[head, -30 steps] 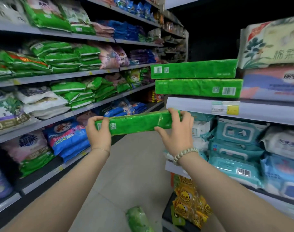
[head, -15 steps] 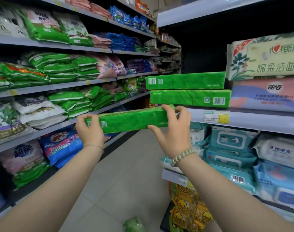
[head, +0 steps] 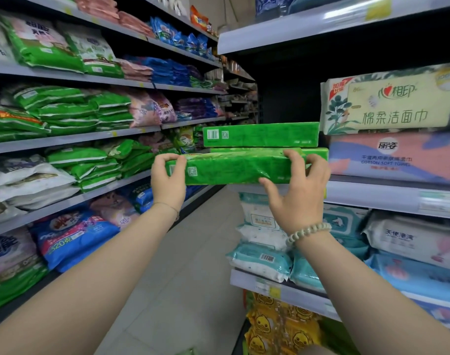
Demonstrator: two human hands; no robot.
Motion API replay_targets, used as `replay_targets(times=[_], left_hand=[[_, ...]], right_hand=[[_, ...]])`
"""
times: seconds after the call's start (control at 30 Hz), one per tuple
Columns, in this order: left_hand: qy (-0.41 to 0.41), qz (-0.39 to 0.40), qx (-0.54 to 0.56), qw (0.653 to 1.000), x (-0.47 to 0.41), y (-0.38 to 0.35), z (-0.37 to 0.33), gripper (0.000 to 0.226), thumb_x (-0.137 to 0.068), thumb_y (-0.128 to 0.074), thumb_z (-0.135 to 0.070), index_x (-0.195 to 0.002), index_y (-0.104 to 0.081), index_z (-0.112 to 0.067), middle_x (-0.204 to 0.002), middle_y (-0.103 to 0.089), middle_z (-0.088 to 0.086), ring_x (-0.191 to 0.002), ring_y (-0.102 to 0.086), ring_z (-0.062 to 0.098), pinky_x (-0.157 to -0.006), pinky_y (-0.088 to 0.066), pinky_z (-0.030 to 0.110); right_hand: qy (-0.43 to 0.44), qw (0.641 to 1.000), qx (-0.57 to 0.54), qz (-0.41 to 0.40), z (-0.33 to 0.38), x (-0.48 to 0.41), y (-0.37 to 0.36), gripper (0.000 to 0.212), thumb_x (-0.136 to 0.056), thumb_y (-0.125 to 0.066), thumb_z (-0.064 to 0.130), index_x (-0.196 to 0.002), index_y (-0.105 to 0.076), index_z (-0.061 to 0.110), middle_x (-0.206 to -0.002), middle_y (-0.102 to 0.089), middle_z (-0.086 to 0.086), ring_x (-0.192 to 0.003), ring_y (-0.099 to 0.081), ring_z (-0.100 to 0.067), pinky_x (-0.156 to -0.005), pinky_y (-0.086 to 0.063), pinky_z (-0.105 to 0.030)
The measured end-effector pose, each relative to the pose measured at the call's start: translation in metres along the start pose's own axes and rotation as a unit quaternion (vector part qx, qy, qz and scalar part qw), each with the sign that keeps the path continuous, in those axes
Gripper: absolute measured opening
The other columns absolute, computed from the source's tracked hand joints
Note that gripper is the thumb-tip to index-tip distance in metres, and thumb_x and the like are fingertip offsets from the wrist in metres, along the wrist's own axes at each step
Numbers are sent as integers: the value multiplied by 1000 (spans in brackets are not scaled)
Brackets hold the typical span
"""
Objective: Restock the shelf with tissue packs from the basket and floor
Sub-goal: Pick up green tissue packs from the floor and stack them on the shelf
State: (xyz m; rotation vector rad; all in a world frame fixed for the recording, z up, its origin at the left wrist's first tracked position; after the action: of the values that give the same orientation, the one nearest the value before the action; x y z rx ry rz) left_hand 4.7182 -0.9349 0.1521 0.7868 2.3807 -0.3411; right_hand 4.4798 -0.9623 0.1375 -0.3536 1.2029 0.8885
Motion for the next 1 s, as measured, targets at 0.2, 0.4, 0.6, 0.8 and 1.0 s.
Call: replay_targets(times=[0.2,0.4,0.6,0.8,1.0], left_hand=[[10,40,-21,999,-1,-25,0,18,-95,-55,-31,-103,-57,-15,-107,-55,-4,-104,-49,14,-88,-36,26],[17,59,-29,998,-8,-38,-3,18,-94,-56,-35,-102,-56,-19,-108,-54,-6,-103,-48,11,-86,-35,25],[23,78,-32,996,-12,-52,-2,17,-93,-58,-34,-102,-57,-20,-106,-53,-11,-104,-46,10,-88,-35,26],[31,84,-38,995,-18,-60,5,19,-93,-58,-35,-104,-57,-19,-108,-50,-10,-103,-44,9,-88,-34,25],[59,89,-26,994,-25,-69,16,17,-90,-60,-42,-96,-57,-26,-100,-49,-21,-108,-51,15,-96,-47,42]], right_hand=[[-16,999,27,-2,-15,-5,0,56,-78,-74,32,-123,-54,6,-115,-44,-27,-108,-40,-38,-90,-38,-47],[-34,999,29,-9,-22,-12,-3,54,-77,-76,28,-120,-55,5,-116,-44,-28,-109,-41,-42,-98,-25,-42],[-33,998,49,-14,-34,-17,-5,51,-76,-77,25,-118,-57,5,-115,-45,-29,-108,-43,-46,-100,-5,-29],[-45,998,48,16,-37,-20,-14,51,-78,-75,28,-121,-56,8,-124,-41,-28,-113,-39,-42,-98,-29,-44],[-40,997,58,7,-42,-23,-19,49,-78,-75,27,-119,-57,8,-123,-42,-28,-107,-41,-41,-94,-35,-47]])
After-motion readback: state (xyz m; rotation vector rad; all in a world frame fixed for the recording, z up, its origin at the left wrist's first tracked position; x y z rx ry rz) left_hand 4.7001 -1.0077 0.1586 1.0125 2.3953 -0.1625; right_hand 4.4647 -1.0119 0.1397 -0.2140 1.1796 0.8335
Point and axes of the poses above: each hand's wrist, its own x-axis away from the middle knuckle, its own y-axis out of the back of the hand, z = x × y, the point moved 2 cm from there along -x, towards the middle knuckle
